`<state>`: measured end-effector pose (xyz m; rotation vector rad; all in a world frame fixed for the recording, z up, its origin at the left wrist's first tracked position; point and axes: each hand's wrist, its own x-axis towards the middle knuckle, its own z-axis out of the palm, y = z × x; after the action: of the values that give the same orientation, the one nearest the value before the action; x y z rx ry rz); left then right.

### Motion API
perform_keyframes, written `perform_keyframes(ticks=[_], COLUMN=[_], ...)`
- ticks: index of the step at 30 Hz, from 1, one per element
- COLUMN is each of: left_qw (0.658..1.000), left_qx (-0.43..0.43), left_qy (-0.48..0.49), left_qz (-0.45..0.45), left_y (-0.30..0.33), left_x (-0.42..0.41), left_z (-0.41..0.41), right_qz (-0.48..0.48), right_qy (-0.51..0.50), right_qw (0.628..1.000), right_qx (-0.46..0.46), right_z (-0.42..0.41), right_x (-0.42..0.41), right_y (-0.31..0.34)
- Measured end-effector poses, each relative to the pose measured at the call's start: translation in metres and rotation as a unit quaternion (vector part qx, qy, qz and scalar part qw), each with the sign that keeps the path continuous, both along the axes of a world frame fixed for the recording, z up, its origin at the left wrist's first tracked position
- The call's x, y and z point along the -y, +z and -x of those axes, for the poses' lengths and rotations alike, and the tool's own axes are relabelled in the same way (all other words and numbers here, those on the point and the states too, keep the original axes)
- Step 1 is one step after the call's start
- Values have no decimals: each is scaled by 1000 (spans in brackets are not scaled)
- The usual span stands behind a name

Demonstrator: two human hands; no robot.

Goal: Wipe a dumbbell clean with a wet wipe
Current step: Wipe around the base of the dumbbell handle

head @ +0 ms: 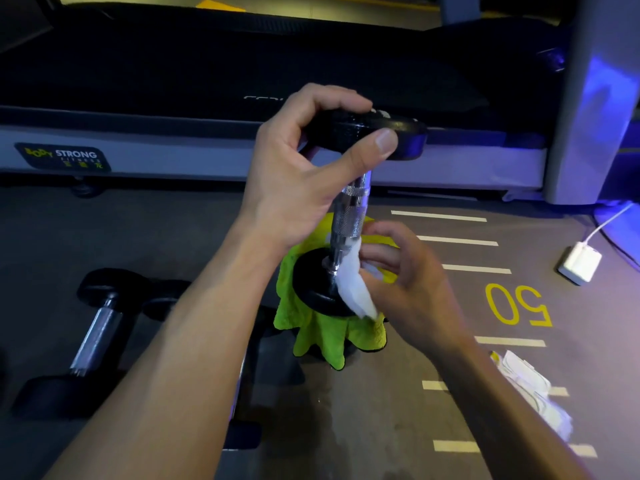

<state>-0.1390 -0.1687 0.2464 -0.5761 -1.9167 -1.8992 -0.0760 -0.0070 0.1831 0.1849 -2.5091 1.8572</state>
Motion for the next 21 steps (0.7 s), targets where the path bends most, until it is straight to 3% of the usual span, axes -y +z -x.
perform_keyframes(ticks=[11, 14, 17, 19, 21], left_qw=[1000, 1000, 1000, 999, 999], left_qx=[-12, -10, -22, -28, -25], left_qy=[-10, 5, 15, 21, 23], left_qz=[5, -7, 3, 12, 8], left_y=[0, 1, -1, -2, -1], left_x=[0, -1, -2, -5, -4], left_z=[-3, -4, -6, -7, -7], right_qz=[17, -49, -143, -113, 1], right_qy=[181, 32, -106, -63, 68], right_qw=[982, 998, 980, 990, 997], right_qx=[50, -22, -86, -52, 44], right_z=[37, 25, 13, 11, 16], right_x=[3, 22, 37, 28, 8], right_y=[4, -5, -8, -7, -5])
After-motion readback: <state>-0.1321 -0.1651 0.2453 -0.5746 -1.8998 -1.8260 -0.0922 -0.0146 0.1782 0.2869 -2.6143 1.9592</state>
